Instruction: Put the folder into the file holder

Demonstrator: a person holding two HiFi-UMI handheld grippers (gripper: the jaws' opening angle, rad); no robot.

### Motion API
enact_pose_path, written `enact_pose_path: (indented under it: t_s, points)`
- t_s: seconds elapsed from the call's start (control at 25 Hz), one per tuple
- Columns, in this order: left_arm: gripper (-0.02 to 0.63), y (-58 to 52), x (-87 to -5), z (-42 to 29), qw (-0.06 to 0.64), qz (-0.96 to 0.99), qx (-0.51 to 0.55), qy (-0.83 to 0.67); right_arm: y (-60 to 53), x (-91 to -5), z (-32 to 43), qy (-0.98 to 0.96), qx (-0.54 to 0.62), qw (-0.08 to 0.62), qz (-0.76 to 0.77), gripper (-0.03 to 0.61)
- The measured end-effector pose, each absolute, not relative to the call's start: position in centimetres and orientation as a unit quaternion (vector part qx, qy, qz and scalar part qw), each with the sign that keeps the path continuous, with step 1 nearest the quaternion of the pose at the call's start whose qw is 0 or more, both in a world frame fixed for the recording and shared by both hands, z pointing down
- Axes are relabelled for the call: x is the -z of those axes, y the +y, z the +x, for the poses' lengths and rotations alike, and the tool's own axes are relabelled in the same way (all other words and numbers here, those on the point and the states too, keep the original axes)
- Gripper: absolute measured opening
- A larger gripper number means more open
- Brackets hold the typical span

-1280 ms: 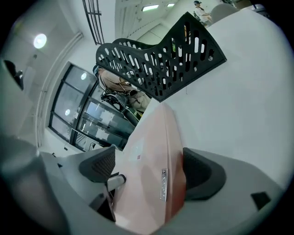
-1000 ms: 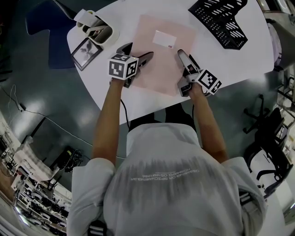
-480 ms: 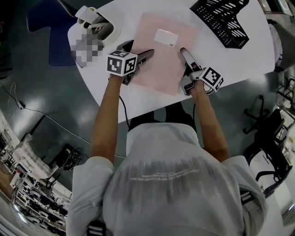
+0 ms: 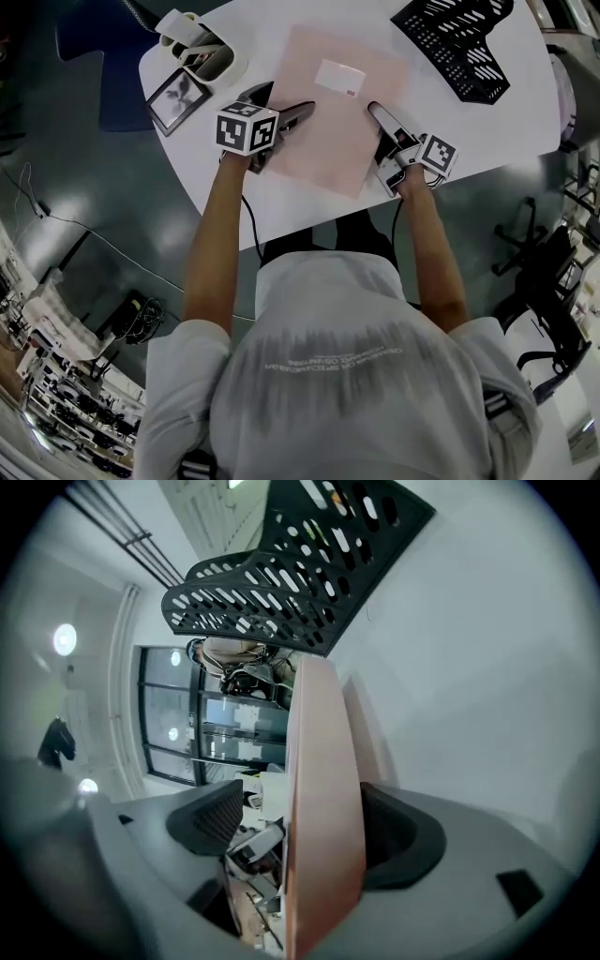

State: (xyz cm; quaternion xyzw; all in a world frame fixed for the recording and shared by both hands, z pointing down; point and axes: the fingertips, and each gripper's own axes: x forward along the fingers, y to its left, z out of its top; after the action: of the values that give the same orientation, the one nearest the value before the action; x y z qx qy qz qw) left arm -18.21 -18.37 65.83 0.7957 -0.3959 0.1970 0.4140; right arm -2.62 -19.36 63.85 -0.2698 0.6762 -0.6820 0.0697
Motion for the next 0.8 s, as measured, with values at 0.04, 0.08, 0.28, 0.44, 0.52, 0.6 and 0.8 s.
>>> enact_pose_path:
  t_s: [0.04, 0.08, 0.28, 0.44, 0.52, 0.6, 0.8]
  points:
    - [0.43, -18.3, -65.8, -18.2, 0.415, 0.797, -0.195, -0.394, -19.0, -63.7, -3.1, 0.677, 0.689, 0.073, -0.247, 0.391]
    - [0.43, -18.3, -65.7, -18.2, 0.416, 0.798, -0.193, -0.392, -18.6, -63.5, -3.7, 0.68, 0.694, 0.073, -0.226, 0.371]
    - [0.43, -18.3, -65.7, -18.2, 0.417, 0.799, -0.191, -0.389, -17.6, -64.1, -4.9, 0.684, 0.698, 0.063, -0.201, 0.277]
    - [0.43, -18.3, -65.6, -18.2, 0.419, 0.799, -0.189, -0.389, -17.6, -64.4, -5.0, 0.677, 0.71, 0.057, -0.183, 0.233]
    - [0.428, -18.2, -65.6, -18.2, 0.419, 0.8, -0.189, -0.387, -17.6, -64.3, -5.3, 0.68, 0.711, 0.05, -0.171, 0.233]
    - [0.428, -18.2, -65.6, -18.2, 0.418, 0.801, -0.189, -0.386, -17.5, -64.3, -5.7, 0.685, 0.708, 0.042, -0.163, 0.233]
    - [0.428, -18.0, -65.5, -18.1, 0.414, 0.805, -0.19, -0.38, -17.3, -64.2, -6.4, 0.69, 0.71, 0.018, -0.14, 0.218]
